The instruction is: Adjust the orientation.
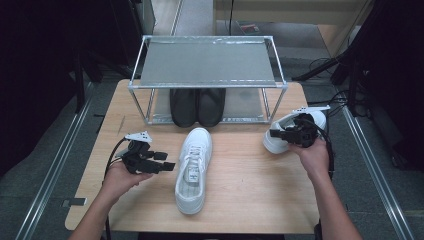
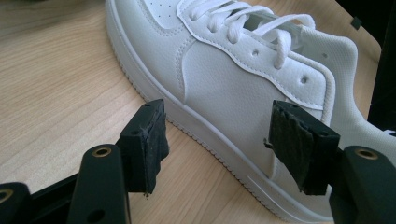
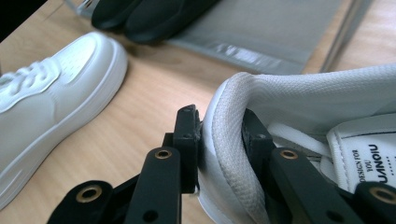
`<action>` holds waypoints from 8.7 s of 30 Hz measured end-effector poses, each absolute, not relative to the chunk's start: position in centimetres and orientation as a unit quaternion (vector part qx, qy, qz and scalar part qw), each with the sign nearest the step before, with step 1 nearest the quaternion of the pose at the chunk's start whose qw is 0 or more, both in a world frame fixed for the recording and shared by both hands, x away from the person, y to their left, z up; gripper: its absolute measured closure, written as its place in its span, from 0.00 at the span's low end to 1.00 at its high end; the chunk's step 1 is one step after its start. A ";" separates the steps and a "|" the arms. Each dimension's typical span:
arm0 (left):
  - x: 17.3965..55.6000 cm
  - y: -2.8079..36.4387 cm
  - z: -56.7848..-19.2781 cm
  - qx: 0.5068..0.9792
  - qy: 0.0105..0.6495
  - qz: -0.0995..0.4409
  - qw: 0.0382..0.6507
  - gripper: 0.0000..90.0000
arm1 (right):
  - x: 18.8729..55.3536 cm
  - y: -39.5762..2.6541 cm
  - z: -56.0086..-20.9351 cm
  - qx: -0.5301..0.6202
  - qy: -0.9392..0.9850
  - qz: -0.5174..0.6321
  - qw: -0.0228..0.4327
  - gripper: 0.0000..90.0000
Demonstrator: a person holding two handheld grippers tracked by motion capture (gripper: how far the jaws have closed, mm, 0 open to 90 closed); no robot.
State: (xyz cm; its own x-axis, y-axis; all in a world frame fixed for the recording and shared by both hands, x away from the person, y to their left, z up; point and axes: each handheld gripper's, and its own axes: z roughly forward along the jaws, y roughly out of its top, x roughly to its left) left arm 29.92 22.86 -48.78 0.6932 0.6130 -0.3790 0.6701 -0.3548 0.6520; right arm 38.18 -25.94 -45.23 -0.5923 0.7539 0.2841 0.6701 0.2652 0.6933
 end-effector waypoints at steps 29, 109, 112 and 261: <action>31.4 22.3 -48.6 0.819 0.387 -0.045 0.422 0.42 | 30.5 -18.6 -45.6 0.391 0.826 0.405 0.006 0.83; 31.7 22.0 -49.1 0.818 0.391 -0.053 0.418 0.94 | 35.2 -20.3 -47.8 0.414 0.804 0.423 0.059 1.00; 31.7 21.9 -49.2 0.820 0.389 -0.053 0.417 0.94 | 35.5 -20.6 -47.3 0.422 0.790 0.440 0.060 1.00; 29.4 14.5 -52.0 0.832 0.396 -0.087 0.379 1.00 | 35.0 -19.4 -49.6 0.430 0.808 0.399 0.044 1.00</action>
